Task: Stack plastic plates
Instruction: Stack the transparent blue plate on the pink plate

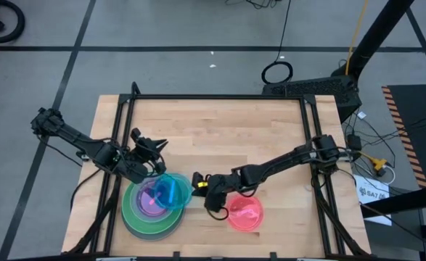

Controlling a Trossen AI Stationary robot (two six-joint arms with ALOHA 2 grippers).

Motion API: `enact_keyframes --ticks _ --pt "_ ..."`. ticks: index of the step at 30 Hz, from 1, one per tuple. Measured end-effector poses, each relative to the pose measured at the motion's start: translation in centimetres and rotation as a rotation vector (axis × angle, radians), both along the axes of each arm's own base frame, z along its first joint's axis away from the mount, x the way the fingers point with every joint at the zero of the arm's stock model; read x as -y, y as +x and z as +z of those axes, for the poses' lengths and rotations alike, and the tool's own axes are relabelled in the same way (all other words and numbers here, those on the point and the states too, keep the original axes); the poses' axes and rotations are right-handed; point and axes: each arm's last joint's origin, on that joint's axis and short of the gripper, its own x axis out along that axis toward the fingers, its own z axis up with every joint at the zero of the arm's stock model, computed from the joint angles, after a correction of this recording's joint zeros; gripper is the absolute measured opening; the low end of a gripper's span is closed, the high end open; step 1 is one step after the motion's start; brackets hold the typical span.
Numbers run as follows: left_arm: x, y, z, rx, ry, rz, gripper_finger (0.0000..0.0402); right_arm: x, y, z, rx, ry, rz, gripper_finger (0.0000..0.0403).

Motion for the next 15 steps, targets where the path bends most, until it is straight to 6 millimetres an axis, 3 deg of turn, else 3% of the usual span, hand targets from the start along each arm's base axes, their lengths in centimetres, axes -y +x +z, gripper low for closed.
enact_keyframes --ticks 7,15 --pt "-0.3 0.0 0.0 -0.006 0.036 0.032 0.0047 -0.9 1.4 -0.2 0.005 0.055 0.1 0.0" --pt "-0.3 0.0 0.0 0.034 -0.004 0.054 0.0047 -1.8 4.4 -0.5 0.046 0.034 0.174 0.0"
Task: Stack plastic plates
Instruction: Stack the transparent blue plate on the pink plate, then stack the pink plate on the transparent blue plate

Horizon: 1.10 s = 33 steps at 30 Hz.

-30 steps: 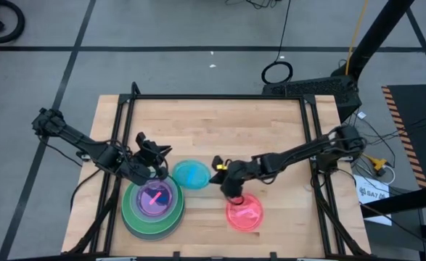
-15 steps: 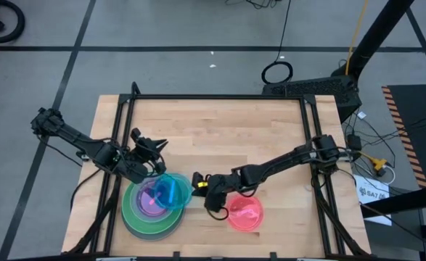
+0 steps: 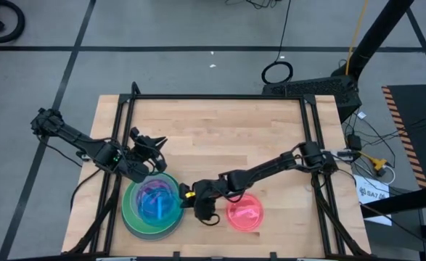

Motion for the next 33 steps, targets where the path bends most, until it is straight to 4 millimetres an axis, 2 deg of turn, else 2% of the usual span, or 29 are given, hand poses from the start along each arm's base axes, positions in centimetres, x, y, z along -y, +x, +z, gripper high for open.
enact_keyframes --ticks 8,11,16,21,33 --pt "0.2 0.0 -0.1 -0.024 -0.019 -0.035 0.0047 0.1 0.4 0.2 0.025 -0.003 -0.001 0.0" --pt "0.3 0.0 -0.2 -0.026 -0.054 -0.053 0.0047 0.7 0.6 0.2 0.031 0.001 -0.019 0.0" --pt "0.6 0.0 -0.3 -0.018 -0.12 -0.08 0.0047 2.6 1.5 -1.0 0.032 -0.003 -0.06 0.0" --pt "1.0 -0.2 -0.3 -0.014 -0.131 -0.098 0.0047 3.2 1.8 -1.7 0.047 -0.046 -0.08 0.0003" --pt "1.2 -0.3 -0.3 -0.01 -0.135 -0.109 0.0047 4.0 2.2 -1.4 0.069 0.012 -0.124 0.0073"
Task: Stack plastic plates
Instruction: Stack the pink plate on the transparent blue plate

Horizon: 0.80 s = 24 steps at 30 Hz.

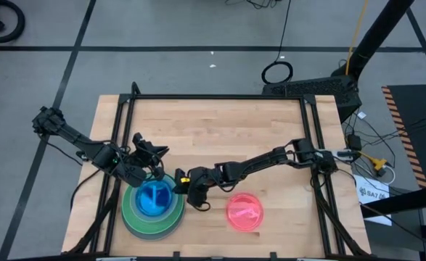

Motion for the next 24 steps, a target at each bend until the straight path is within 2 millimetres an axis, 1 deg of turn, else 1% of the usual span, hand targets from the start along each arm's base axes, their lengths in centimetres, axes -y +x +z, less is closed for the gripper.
enact_keyframes --ticks 2,5,8,12,15,18,24 --pt "0.0 0.0 0.0 0.0 0.0 0.0 0.0047 0.0 0.0 0.0 0.001 0.008 -0.011 0.0083" --pt "0.0 0.0 0.0 0.001 -0.001 0.001 0.0047 -0.2 -0.1 0.2 0.012 -0.027 -0.075 0.0093" --pt "0.0 0.0 0.0 0.004 -0.007 0.005 0.0047 -0.9 -0.3 0.5 0.025 -0.053 -0.112 0.0095" --pt "0.0 0.0 0.0 0.006 -0.009 0.007 0.0047 -1.9 -0.7 1.1 0.017 -0.031 -0.155 0.009" --pt "0.0 0.0 0.0 0.006 -0.009 0.007 0.0047 -2.4 -1.6 1.9 -0.021 -0.068 -0.221 0.0085" --pt "0.0 0.0 0.0 0.007 -0.01 0.007 0.0047 -2.4 -2.6 3.2 -0.077 -0.059 -0.285 0.0079" --pt "0.0 0.1 0.0 -0.001 0.009 -0.003 0.0047 -1.8 -5.3 5.9 -0.243 0.11 -0.415 0.0062"
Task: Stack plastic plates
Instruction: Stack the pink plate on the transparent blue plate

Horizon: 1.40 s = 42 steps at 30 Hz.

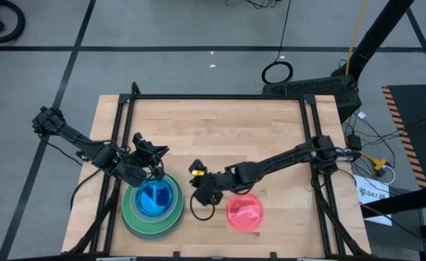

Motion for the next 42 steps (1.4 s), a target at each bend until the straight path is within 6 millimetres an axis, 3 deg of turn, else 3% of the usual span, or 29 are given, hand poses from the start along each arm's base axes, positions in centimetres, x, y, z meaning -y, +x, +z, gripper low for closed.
enact_keyframes --ticks 6,24,42 --pt "-0.3 0.1 0.0 -0.046 0.066 -0.018 0.0047 0.5 -2.4 1.8 -0.141 0.202 -0.055 0.0052" --pt "-1.7 0.6 0.0 -0.15 0.193 -0.022 0.0047 1.5 -6.6 2.1 -0.463 0.317 -0.347 0.005" --pt "-2.8 0.9 0.0 -0.157 0.193 0.035 0.0047 1.6 -7.2 1.9 -0.512 0.329 -0.414 0.005"
